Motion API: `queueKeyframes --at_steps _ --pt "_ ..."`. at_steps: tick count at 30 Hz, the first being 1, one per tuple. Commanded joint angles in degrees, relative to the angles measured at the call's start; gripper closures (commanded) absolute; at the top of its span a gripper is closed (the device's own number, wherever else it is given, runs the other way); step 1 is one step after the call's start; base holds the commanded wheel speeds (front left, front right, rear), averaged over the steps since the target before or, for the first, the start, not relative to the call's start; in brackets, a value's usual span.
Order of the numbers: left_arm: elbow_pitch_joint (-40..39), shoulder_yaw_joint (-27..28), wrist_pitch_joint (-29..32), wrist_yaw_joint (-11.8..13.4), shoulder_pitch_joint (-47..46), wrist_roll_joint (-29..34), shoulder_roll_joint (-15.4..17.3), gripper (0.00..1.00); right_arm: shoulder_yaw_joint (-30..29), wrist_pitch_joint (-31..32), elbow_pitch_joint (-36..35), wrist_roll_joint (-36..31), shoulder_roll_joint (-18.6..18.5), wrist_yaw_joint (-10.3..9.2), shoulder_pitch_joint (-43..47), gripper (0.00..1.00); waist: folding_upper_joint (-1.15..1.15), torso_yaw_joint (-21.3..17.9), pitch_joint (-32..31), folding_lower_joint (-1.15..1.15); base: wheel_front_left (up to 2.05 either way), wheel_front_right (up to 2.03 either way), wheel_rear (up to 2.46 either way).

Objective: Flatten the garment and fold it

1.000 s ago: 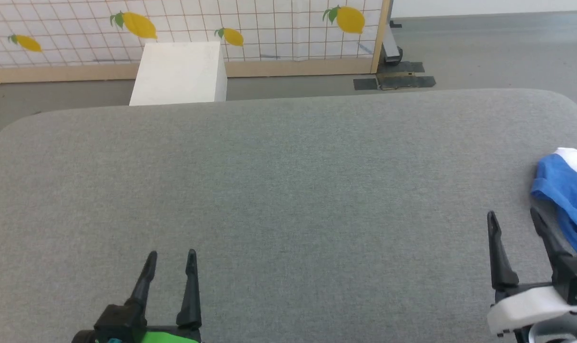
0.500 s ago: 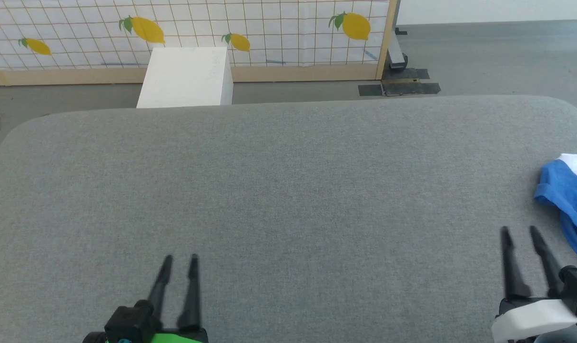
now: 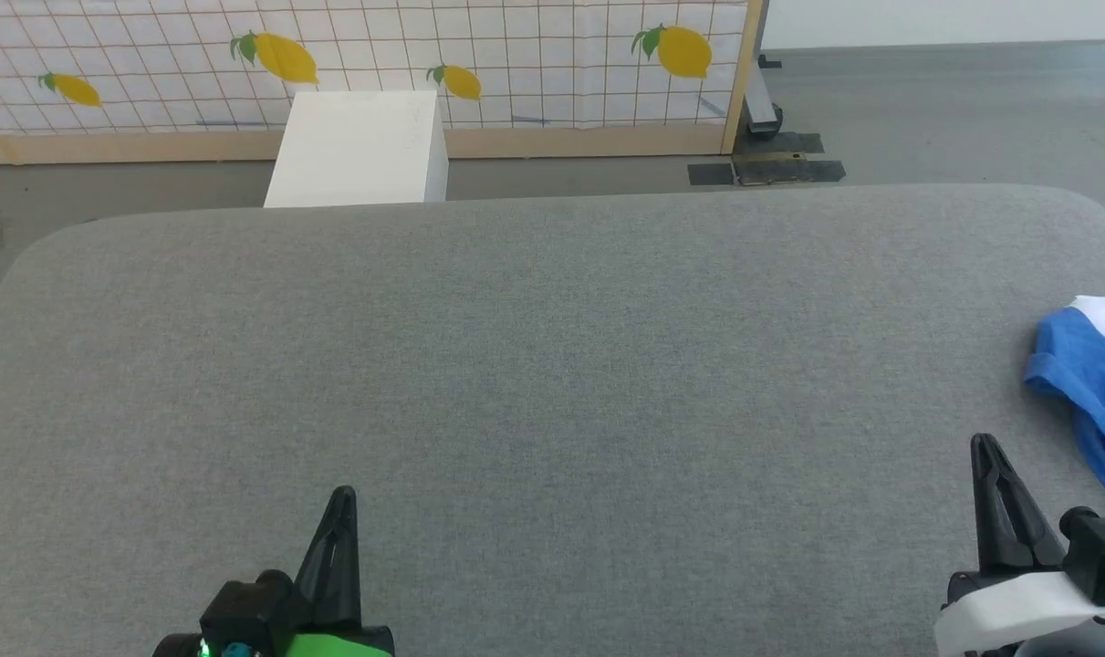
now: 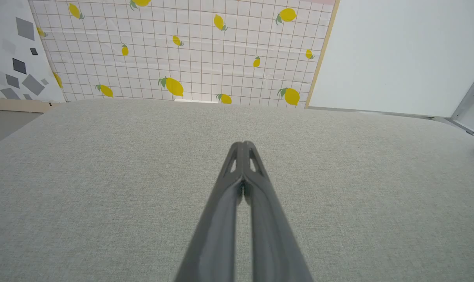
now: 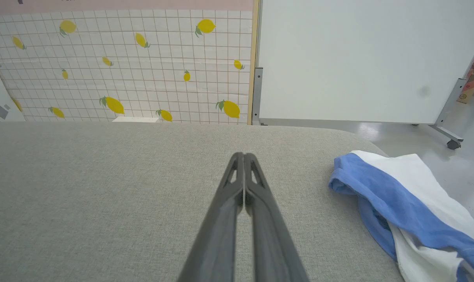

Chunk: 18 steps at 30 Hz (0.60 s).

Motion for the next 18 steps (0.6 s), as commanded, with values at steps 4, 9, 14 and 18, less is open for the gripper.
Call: queueKeyframes --at_steps 4,9,14,18 --pt "0.3 0.9 0.8 -0.7 -1.2 1.2 -0.6 1.00 0.6 0.5 0.0 -0.2 0.0 -0.01 -0.8 1.00 0.00 0.1 -0.1 0.00 0.00 0.00 0.00" --pt "0.5 1.4 1.4 -1.0 -1.5 1.8 -0.9 1.00 1.0 0.8 0.1 -0.3 0.0 -0.02 -1.0 1.00 0.00 0.1 -0.1 0.00 0.00 0.00 0.00" --pt "0.6 2.0 1.9 -1.2 -1.9 2.5 -1.2 1.00 1.4 1.2 0.1 -0.3 0.0 -0.02 -1.2 1.00 0.00 0.2 -0.2 0.00 0.00 0.00 0.00" --pt "0.7 2.4 2.4 -1.5 -2.2 3.1 -1.4 1.00 1.7 1.4 0.1 -0.4 0.0 -0.03 -1.4 1.00 0.00 0.2 -0.3 0.00 0.00 0.00 0.00"
